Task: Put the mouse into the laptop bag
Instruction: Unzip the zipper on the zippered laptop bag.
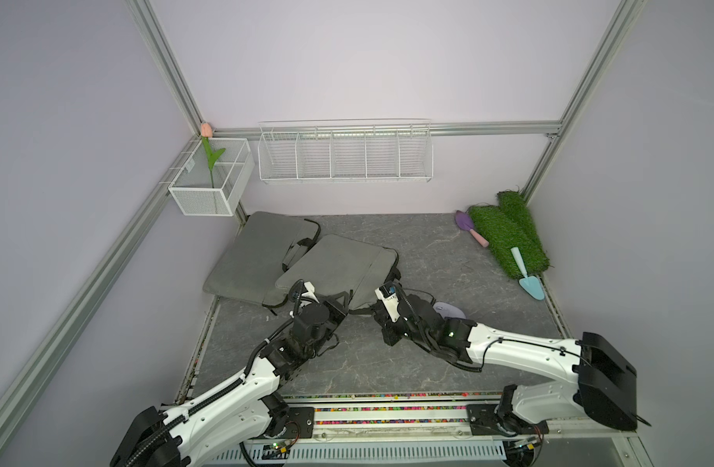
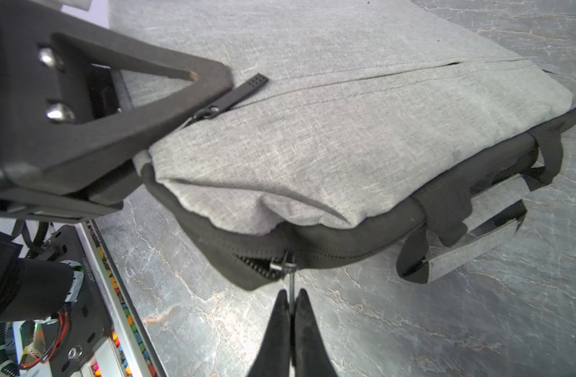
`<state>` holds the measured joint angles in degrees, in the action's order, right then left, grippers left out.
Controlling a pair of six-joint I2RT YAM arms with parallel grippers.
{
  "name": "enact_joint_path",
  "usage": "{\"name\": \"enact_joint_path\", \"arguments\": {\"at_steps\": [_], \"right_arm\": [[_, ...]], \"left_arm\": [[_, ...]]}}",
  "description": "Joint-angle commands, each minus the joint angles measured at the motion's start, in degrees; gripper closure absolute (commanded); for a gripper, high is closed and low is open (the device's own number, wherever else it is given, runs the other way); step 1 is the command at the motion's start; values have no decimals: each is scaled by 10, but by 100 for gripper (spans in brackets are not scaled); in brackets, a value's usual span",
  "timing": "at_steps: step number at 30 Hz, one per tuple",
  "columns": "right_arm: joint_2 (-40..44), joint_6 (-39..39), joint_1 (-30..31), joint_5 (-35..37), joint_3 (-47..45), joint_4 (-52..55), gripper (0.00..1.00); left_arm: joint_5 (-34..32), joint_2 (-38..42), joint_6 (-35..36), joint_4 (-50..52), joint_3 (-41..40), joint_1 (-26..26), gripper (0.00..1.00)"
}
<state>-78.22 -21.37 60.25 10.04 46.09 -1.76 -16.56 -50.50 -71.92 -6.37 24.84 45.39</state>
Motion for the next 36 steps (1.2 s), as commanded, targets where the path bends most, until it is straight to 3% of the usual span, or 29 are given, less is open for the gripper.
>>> {"name": "enact_joint_path", "arguments": {"at_steps": [1, 3, 8, 11, 16, 19, 25, 31, 36], "right_arm": [[8, -3, -25, 99, -3, 78, 94], [11, -3, -20, 90, 4, 81, 94], [20, -1, -8, 6, 39, 101, 94], [26, -24, -6, -26, 62, 116, 94], [19, -26, 11, -29, 92, 127, 93], [5, -18, 27, 4, 120, 148, 94], [-26, -10, 32, 59, 150, 166, 94], [-57, -17, 21, 29, 182, 163, 94], [-56, -18, 29, 18, 186, 152, 94]], "left_arm": [[-38, 25, 13, -39, 9, -5, 100], [-30, 18, 12, -44, 12, -5, 97], [4, -3, 9, -41, 33, -5, 46], [44, -11, 1, -39, 42, -5, 32], [74, -38, -27, -65, 40, 8, 23], [91, -57, -43, -81, 43, 20, 21], [79, -29, -84, -15, 51, 36, 19], [88, -9, -113, -39, 24, 45, 14], [108, -42, -117, -78, 27, 45, 17]]}}
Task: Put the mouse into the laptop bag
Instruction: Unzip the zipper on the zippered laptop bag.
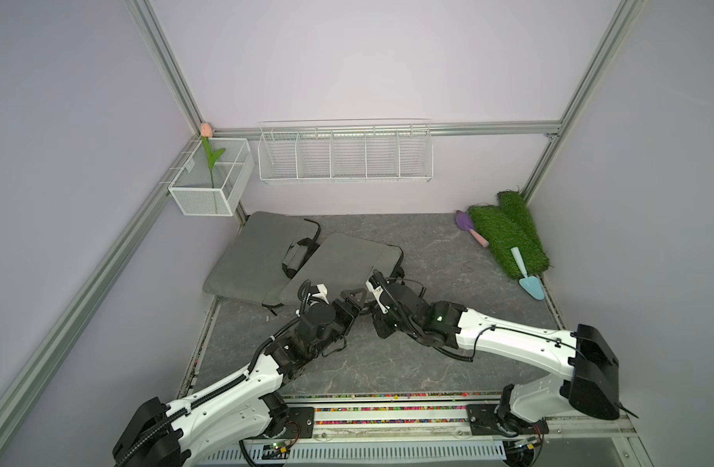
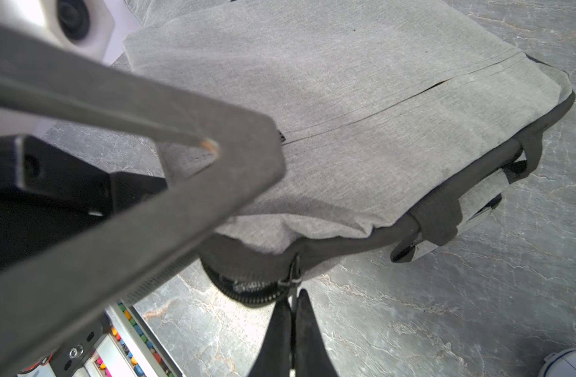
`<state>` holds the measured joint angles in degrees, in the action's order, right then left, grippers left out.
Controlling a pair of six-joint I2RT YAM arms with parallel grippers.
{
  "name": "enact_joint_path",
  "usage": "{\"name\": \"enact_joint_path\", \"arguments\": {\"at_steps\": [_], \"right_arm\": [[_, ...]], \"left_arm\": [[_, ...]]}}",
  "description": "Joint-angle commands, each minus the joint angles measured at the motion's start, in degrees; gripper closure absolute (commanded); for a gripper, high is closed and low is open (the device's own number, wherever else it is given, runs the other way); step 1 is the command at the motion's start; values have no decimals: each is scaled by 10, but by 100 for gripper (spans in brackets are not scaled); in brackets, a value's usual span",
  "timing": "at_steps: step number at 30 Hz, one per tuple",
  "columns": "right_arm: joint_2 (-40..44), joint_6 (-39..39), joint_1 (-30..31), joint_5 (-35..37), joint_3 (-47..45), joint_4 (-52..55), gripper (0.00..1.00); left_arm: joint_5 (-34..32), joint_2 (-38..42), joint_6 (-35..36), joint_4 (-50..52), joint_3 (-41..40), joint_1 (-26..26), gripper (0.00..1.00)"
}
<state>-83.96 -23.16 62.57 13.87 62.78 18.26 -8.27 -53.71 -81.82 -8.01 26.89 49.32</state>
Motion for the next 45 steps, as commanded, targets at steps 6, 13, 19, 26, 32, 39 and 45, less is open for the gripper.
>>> {"name": "enact_joint_path", "arguments": {"at_steps": [6, 13, 19, 26, 32, 39, 45], "right_arm": [[26, 10, 16, 5, -11, -50, 94], [47, 78, 16, 88, -63, -49, 94], [84, 234, 16, 166, -161, -164, 94], [55, 357, 13, 192, -165, -214, 94], [15, 404, -6, 280, -174, -269, 94], [-11, 361, -54, 221, -159, -236, 94], [-42, 295, -101, 152, -152, -202, 94]], "left_arm": [[-10, 3, 2, -22, 19, 6, 80], [-69, 47, 25, 3, 1, 5, 100], [-89, 96, 70, 91, 33, 4, 100], [-69, 110, 96, 133, 59, -5, 100], [-60, 134, 112, 155, 80, -16, 100], [-42, 132, 113, 149, 82, -26, 100], [-40, 144, 115, 150, 86, -39, 100]]}}
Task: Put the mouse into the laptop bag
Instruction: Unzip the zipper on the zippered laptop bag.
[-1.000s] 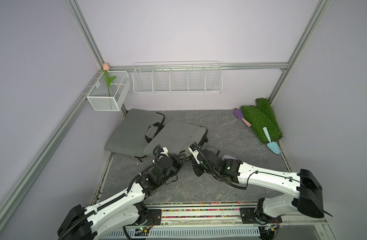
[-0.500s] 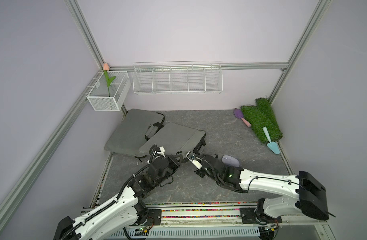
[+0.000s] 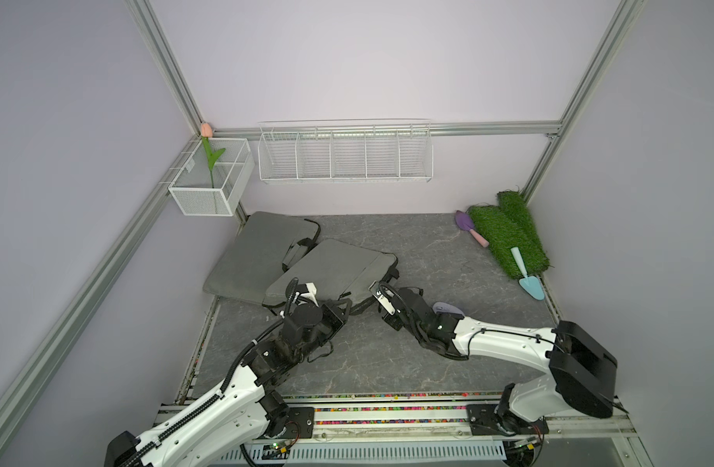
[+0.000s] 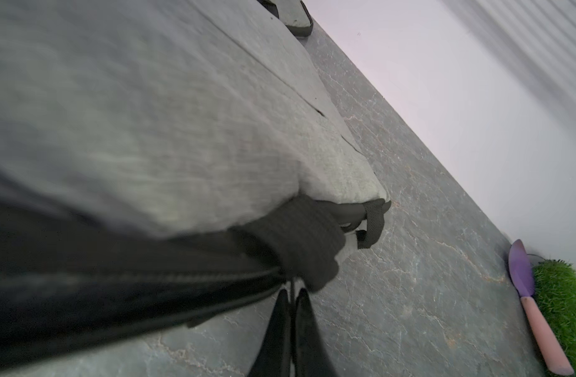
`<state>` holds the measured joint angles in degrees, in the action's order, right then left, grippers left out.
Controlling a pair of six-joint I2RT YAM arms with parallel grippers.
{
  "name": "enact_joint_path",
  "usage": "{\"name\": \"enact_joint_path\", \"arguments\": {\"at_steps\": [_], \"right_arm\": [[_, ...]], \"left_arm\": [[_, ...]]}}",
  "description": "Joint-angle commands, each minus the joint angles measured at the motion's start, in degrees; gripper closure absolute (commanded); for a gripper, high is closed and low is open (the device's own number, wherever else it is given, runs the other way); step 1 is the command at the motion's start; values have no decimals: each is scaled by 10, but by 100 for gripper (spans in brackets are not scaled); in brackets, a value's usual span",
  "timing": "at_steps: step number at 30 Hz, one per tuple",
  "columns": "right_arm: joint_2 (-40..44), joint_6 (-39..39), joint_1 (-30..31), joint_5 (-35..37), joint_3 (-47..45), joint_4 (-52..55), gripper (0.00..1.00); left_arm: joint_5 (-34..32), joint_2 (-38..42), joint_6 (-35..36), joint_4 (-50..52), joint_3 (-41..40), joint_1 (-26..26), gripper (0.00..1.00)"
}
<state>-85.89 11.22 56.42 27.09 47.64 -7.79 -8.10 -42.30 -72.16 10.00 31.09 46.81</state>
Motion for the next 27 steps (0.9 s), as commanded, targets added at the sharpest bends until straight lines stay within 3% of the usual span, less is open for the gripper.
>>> {"name": "enact_joint_path", "arguments": {"at_steps": [1, 20, 27], "right_arm": [[-30, -61, -51, 9, 1, 66, 94], [-118, -187, -229, -156, 48, 101, 94], [-157, -217, -275, -162, 81, 108, 94]], "left_arm": [[-40, 31, 18, -30, 46, -17, 100], [-40, 60, 21, -11, 53, -26, 100], [-45, 87, 22, 12, 50, -33, 100]]}}
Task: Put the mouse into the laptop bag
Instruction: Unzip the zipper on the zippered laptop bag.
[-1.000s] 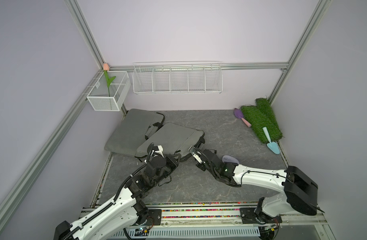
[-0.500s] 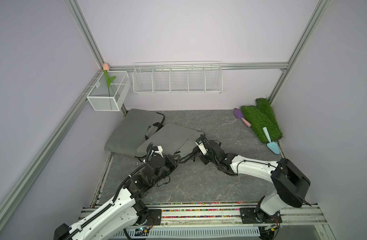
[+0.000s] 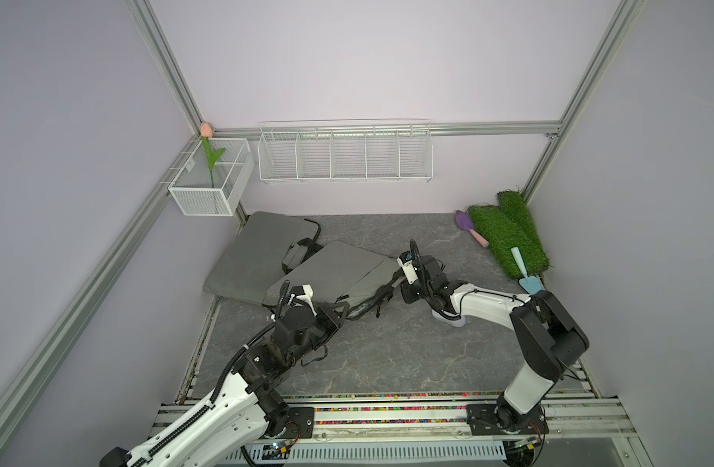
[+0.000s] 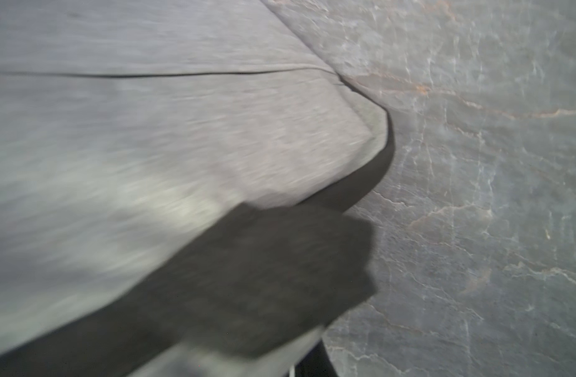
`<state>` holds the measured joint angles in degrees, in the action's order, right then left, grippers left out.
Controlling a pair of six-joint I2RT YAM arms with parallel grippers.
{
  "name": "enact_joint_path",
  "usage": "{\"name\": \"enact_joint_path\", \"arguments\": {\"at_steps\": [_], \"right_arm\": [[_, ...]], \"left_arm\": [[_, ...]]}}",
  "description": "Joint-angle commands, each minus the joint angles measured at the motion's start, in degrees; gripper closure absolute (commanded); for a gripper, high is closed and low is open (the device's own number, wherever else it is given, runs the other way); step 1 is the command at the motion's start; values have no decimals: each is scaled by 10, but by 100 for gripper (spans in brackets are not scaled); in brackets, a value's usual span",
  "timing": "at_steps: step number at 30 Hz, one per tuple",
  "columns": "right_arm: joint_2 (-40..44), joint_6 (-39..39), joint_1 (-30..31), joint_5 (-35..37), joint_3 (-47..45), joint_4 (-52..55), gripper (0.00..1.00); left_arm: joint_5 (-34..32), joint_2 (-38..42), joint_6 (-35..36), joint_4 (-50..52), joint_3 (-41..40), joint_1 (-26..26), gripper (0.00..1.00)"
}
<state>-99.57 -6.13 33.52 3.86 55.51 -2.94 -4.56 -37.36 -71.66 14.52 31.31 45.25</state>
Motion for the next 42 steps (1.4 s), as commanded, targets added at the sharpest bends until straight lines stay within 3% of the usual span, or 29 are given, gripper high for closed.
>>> {"name": "enact_joint_path", "arguments": {"at_steps": [1, 8, 13, 22, 29, 32, 36, 39, 42], "right_arm": [[-20, -52, -57, 63, 4, 60, 94], [6, -86, -102, 35, 5, 63, 94], [46, -93, -105, 66, -3, 86, 94], [96, -94, -115, 69, -42, 88, 94], [145, -99, -117, 50, -68, 90, 94], [155, -109, -114, 13, -74, 84, 94], [153, -120, -96, -9, -73, 77, 94], [149, -127, -75, -8, -63, 77, 94], [144, -130, -49, 0, -56, 82, 94]], "left_arm": [[-84, 42, 17, -28, 49, -19, 100], [-49, 35, 8, -38, 34, -61, 100], [41, -26, -12, -94, 14, -141, 100], [56, -87, 12, -85, 30, -228, 100], [107, -202, 22, -138, 44, -264, 100], [110, -208, 28, -109, 67, -258, 63], [100, -170, 0, -103, 52, -254, 25], [120, -144, -26, -101, 34, -251, 17], [95, -120, -57, -108, 14, -198, 14]]}}
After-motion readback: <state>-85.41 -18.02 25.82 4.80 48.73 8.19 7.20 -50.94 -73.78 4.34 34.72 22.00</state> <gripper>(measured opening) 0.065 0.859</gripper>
